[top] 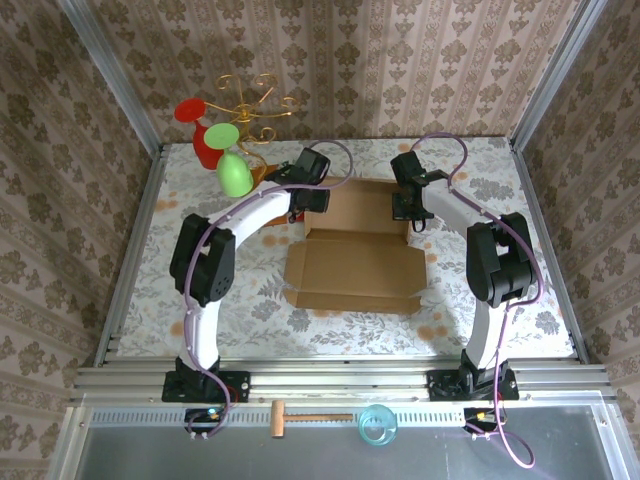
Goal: Fold the paper box
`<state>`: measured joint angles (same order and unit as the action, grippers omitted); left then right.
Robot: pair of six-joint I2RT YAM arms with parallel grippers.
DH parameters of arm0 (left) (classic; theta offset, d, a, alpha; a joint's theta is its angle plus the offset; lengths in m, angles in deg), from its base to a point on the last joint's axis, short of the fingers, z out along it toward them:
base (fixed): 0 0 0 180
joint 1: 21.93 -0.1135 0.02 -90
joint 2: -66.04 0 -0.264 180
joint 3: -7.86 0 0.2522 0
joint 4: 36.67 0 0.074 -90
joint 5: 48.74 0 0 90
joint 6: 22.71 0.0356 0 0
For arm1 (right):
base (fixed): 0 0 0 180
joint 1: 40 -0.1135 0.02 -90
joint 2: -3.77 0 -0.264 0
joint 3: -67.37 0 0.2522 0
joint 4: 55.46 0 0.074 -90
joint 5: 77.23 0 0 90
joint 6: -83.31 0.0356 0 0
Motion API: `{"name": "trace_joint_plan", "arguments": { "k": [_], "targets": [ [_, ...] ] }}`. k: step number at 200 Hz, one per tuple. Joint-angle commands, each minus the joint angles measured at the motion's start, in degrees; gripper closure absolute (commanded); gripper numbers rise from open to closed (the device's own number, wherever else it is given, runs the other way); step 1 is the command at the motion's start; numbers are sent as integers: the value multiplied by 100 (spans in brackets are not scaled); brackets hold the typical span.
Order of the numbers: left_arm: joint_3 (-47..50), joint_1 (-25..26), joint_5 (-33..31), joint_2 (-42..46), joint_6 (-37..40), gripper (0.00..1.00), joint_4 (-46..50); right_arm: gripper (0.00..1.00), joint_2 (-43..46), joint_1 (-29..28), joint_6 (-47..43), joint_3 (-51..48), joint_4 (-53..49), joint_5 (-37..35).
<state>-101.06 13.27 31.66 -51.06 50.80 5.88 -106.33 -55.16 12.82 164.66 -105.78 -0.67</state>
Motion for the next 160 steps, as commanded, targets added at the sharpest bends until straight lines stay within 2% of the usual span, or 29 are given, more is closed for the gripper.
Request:
{"name": "trace_joint_plan", "arguments": {
  "k": [1, 31, 73, 103, 129, 160],
  "targets": [
    [-136, -13, -288, -262, 181, 53, -54, 100, -66, 19, -48, 137, -306, 162],
    [-261, -23, -353, -406, 207, 65, -127, 100, -73, 25, -52, 148, -310, 166],
    [-355, 10, -745, -566, 192, 88, 35, 100, -99, 39, -35, 197, -311, 183],
    [-437, 31, -935, -633, 107, 100, 184, 100, -103, 38, -35, 230, -335, 183],
    [-554, 92, -1128, -725, 37, 100, 336, 100, -113, 35, 7, 279, -379, 167],
    [-609, 168, -1066, -768, -8, 100, 343, 100, -113, 30, 104, 320, -455, 142]
  ]
}}
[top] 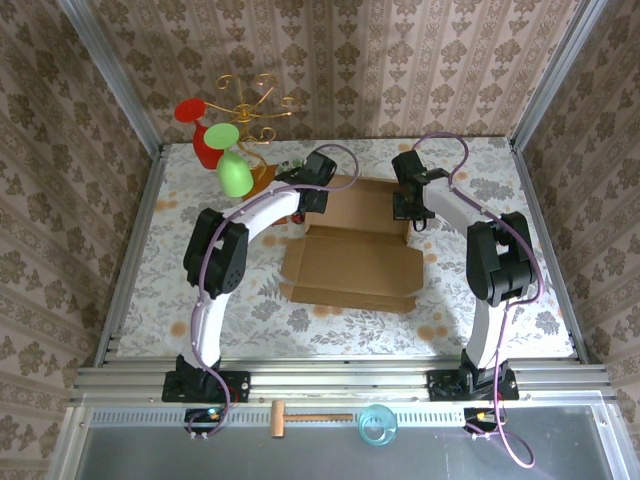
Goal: Fold the paper box
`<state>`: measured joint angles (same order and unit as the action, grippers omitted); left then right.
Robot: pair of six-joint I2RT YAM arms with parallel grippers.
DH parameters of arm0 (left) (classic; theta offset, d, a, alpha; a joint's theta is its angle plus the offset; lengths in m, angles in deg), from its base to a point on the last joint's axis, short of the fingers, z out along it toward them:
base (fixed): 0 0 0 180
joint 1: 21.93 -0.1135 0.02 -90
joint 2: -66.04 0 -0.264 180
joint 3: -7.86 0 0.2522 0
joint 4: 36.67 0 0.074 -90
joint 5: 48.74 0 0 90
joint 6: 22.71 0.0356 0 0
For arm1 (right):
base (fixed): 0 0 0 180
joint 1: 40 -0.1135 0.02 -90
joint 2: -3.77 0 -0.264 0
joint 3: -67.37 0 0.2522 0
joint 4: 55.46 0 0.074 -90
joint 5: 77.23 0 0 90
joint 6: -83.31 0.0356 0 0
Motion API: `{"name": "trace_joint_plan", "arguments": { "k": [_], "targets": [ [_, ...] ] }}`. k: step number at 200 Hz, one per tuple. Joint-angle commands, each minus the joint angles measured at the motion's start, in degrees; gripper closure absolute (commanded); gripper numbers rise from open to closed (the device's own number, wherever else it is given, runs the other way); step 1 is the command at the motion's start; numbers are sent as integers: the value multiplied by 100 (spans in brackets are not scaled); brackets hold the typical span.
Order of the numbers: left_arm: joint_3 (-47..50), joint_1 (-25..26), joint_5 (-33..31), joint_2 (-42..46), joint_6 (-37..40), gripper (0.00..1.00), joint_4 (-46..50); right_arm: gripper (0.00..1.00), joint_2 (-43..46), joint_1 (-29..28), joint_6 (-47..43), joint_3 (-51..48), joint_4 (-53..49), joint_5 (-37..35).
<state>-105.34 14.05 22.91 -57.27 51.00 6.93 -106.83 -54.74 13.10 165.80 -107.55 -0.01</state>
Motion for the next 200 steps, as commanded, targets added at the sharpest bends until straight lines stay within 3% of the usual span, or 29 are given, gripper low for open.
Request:
{"name": "trace_joint_plan", "arguments": {
  "k": [1, 10, 34, 47, 73, 102, 115, 125, 139, 149, 200],
  "targets": [
    [-185, 91, -189, -149, -30, 100, 244, 100, -65, -11, 81, 203, -280, 79],
    [-240, 114, -163, -145, -48, 100, 276, 100, -75, -18, 106, 215, -313, 43],
    [-346, 150, -56, -75, -73, 82, 311, 100, -140, -17, 193, 308, -499, -128],
    [-411, 138, 53, -86, -119, 79, 373, 100, -208, -12, 256, 407, -637, -224],
    [-456, 113, 237, -149, -180, 83, 425, 100, -339, -27, 429, 611, -928, -421],
    [-460, 114, 374, -215, -298, 98, 424, 100, -451, -79, 582, 749, -1204, -671],
    [-493, 127, 394, -241, -340, 99, 450, 100, -413, -87, 622, 685, -1178, -648],
    [-538, 133, 435, -255, -344, 93, 477, 100, -385, -95, 641, 631, -1139, -620],
    [-628, 170, 472, -222, -339, 73, 511, 100, -352, -91, 636, 590, -1144, -607],
    [-690, 185, 513, -151, -346, 64, 527, 100, -340, -81, 624, 588, -1150, -600],
    [-1086, 291, 1007, 483, -874, 49, 892, 100, -234, -41, 545, 481, -1048, -439]
  ]
}}
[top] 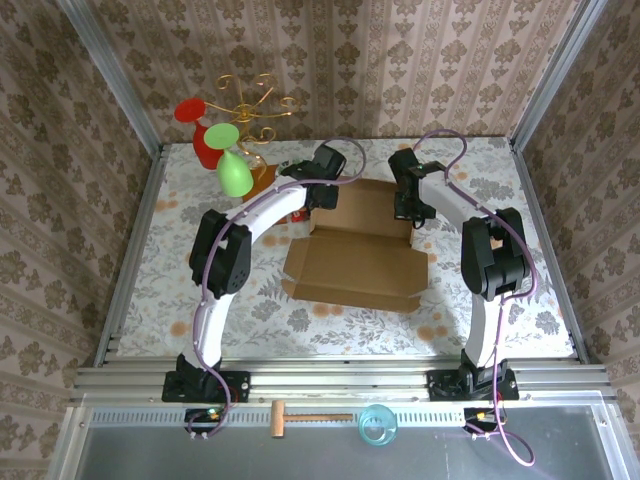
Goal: Fold the paper box
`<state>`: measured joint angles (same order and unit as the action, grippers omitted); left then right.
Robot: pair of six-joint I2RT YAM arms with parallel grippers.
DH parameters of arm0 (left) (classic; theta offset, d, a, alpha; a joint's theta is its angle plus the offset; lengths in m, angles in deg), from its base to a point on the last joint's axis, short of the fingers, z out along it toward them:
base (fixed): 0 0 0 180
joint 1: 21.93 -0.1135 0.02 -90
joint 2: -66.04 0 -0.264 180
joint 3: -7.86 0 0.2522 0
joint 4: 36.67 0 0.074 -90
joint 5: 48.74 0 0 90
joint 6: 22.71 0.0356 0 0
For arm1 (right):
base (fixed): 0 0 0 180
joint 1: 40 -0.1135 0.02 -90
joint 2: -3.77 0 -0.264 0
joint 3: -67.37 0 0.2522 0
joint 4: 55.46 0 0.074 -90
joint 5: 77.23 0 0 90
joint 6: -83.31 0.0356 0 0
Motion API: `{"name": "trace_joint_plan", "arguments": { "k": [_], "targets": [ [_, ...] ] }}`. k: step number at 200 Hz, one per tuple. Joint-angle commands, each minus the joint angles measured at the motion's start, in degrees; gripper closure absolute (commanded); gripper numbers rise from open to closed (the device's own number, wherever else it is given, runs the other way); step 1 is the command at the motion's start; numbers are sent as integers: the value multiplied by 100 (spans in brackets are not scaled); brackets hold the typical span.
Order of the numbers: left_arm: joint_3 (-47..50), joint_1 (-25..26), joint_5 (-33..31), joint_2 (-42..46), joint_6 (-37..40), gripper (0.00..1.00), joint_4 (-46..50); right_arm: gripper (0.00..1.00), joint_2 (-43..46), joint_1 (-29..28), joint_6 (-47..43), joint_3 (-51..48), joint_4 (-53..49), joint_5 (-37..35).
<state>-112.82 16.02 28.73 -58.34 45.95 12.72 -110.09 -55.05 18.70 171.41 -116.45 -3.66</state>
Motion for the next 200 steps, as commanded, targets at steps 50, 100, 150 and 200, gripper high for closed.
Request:
{"name": "trace_joint_plan", "arguments": {
  "k": [50, 100, 150, 200],
  "targets": [
    [-624, -296, 832, 1144, -1309, 43, 680, 100, 264, 25, -114, -308, 94, -28],
    [-1829, -651, 1174, 392, -1759, 34, 1329, 100, 371, 33, -130, -526, 324, -8],
    [-2178, -555, 765, 153, -1695, 39, 1567, 100, 405, 63, -99, -584, 327, 33],
    [-1422, -325, 887, 630, -1536, 39, 1178, 100, 523, 238, -59, -777, 407, 165]
  ]
}}
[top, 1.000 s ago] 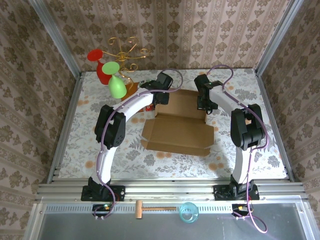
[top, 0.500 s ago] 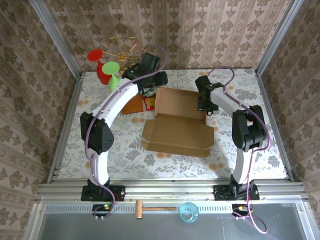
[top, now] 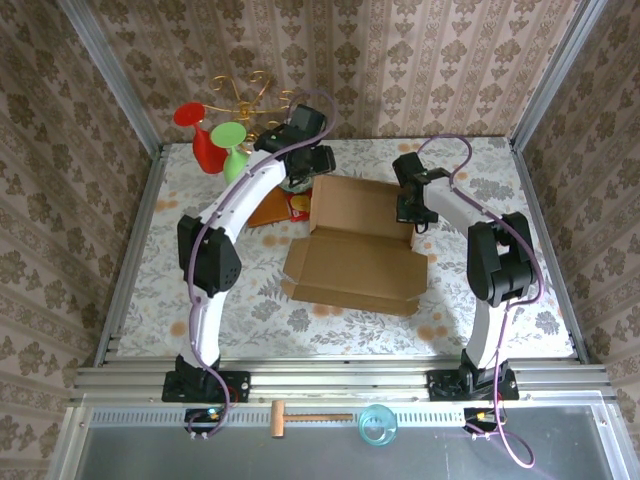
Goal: Fold the paper box
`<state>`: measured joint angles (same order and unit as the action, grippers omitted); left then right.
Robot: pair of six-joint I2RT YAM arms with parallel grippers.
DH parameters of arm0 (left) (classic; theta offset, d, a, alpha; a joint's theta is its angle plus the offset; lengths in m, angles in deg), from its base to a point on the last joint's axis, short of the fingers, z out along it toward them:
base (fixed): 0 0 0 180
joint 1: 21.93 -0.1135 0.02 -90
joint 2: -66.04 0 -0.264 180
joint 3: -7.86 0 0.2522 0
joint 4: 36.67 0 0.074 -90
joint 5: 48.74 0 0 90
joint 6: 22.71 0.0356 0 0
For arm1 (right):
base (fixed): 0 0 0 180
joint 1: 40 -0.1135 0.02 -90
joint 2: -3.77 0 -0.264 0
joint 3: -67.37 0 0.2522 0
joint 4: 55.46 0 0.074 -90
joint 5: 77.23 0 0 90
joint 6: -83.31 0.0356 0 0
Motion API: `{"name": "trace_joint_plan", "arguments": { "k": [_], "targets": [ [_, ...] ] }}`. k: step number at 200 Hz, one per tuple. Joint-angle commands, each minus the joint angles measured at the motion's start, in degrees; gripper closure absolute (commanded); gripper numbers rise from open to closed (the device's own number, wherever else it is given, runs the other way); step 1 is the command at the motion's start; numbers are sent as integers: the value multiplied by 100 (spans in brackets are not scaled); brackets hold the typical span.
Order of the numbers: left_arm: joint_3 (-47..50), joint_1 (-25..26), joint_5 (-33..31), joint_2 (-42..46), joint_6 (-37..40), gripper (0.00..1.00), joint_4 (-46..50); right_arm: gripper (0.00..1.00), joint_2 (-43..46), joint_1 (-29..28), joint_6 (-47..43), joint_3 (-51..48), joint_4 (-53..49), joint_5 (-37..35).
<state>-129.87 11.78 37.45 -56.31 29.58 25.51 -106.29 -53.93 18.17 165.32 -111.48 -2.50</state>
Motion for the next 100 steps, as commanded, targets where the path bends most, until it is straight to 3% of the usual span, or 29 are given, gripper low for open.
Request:
{"name": "trace_joint_plan", "arguments": {
  "k": [1, 69, 100],
  "targets": [
    [293, 104, 18, 437, 104, 39, -116, 100, 143, 132, -3, -175, -89, 50],
    [442, 734, -61, 773, 106, 38, -282, 100, 349, 531, 135, -337, -324, 272],
    [204, 1185, -944, 1015, -170, 39, 178, 100, 454, 1054, 552, -486, -628, 681]
  ]
}}
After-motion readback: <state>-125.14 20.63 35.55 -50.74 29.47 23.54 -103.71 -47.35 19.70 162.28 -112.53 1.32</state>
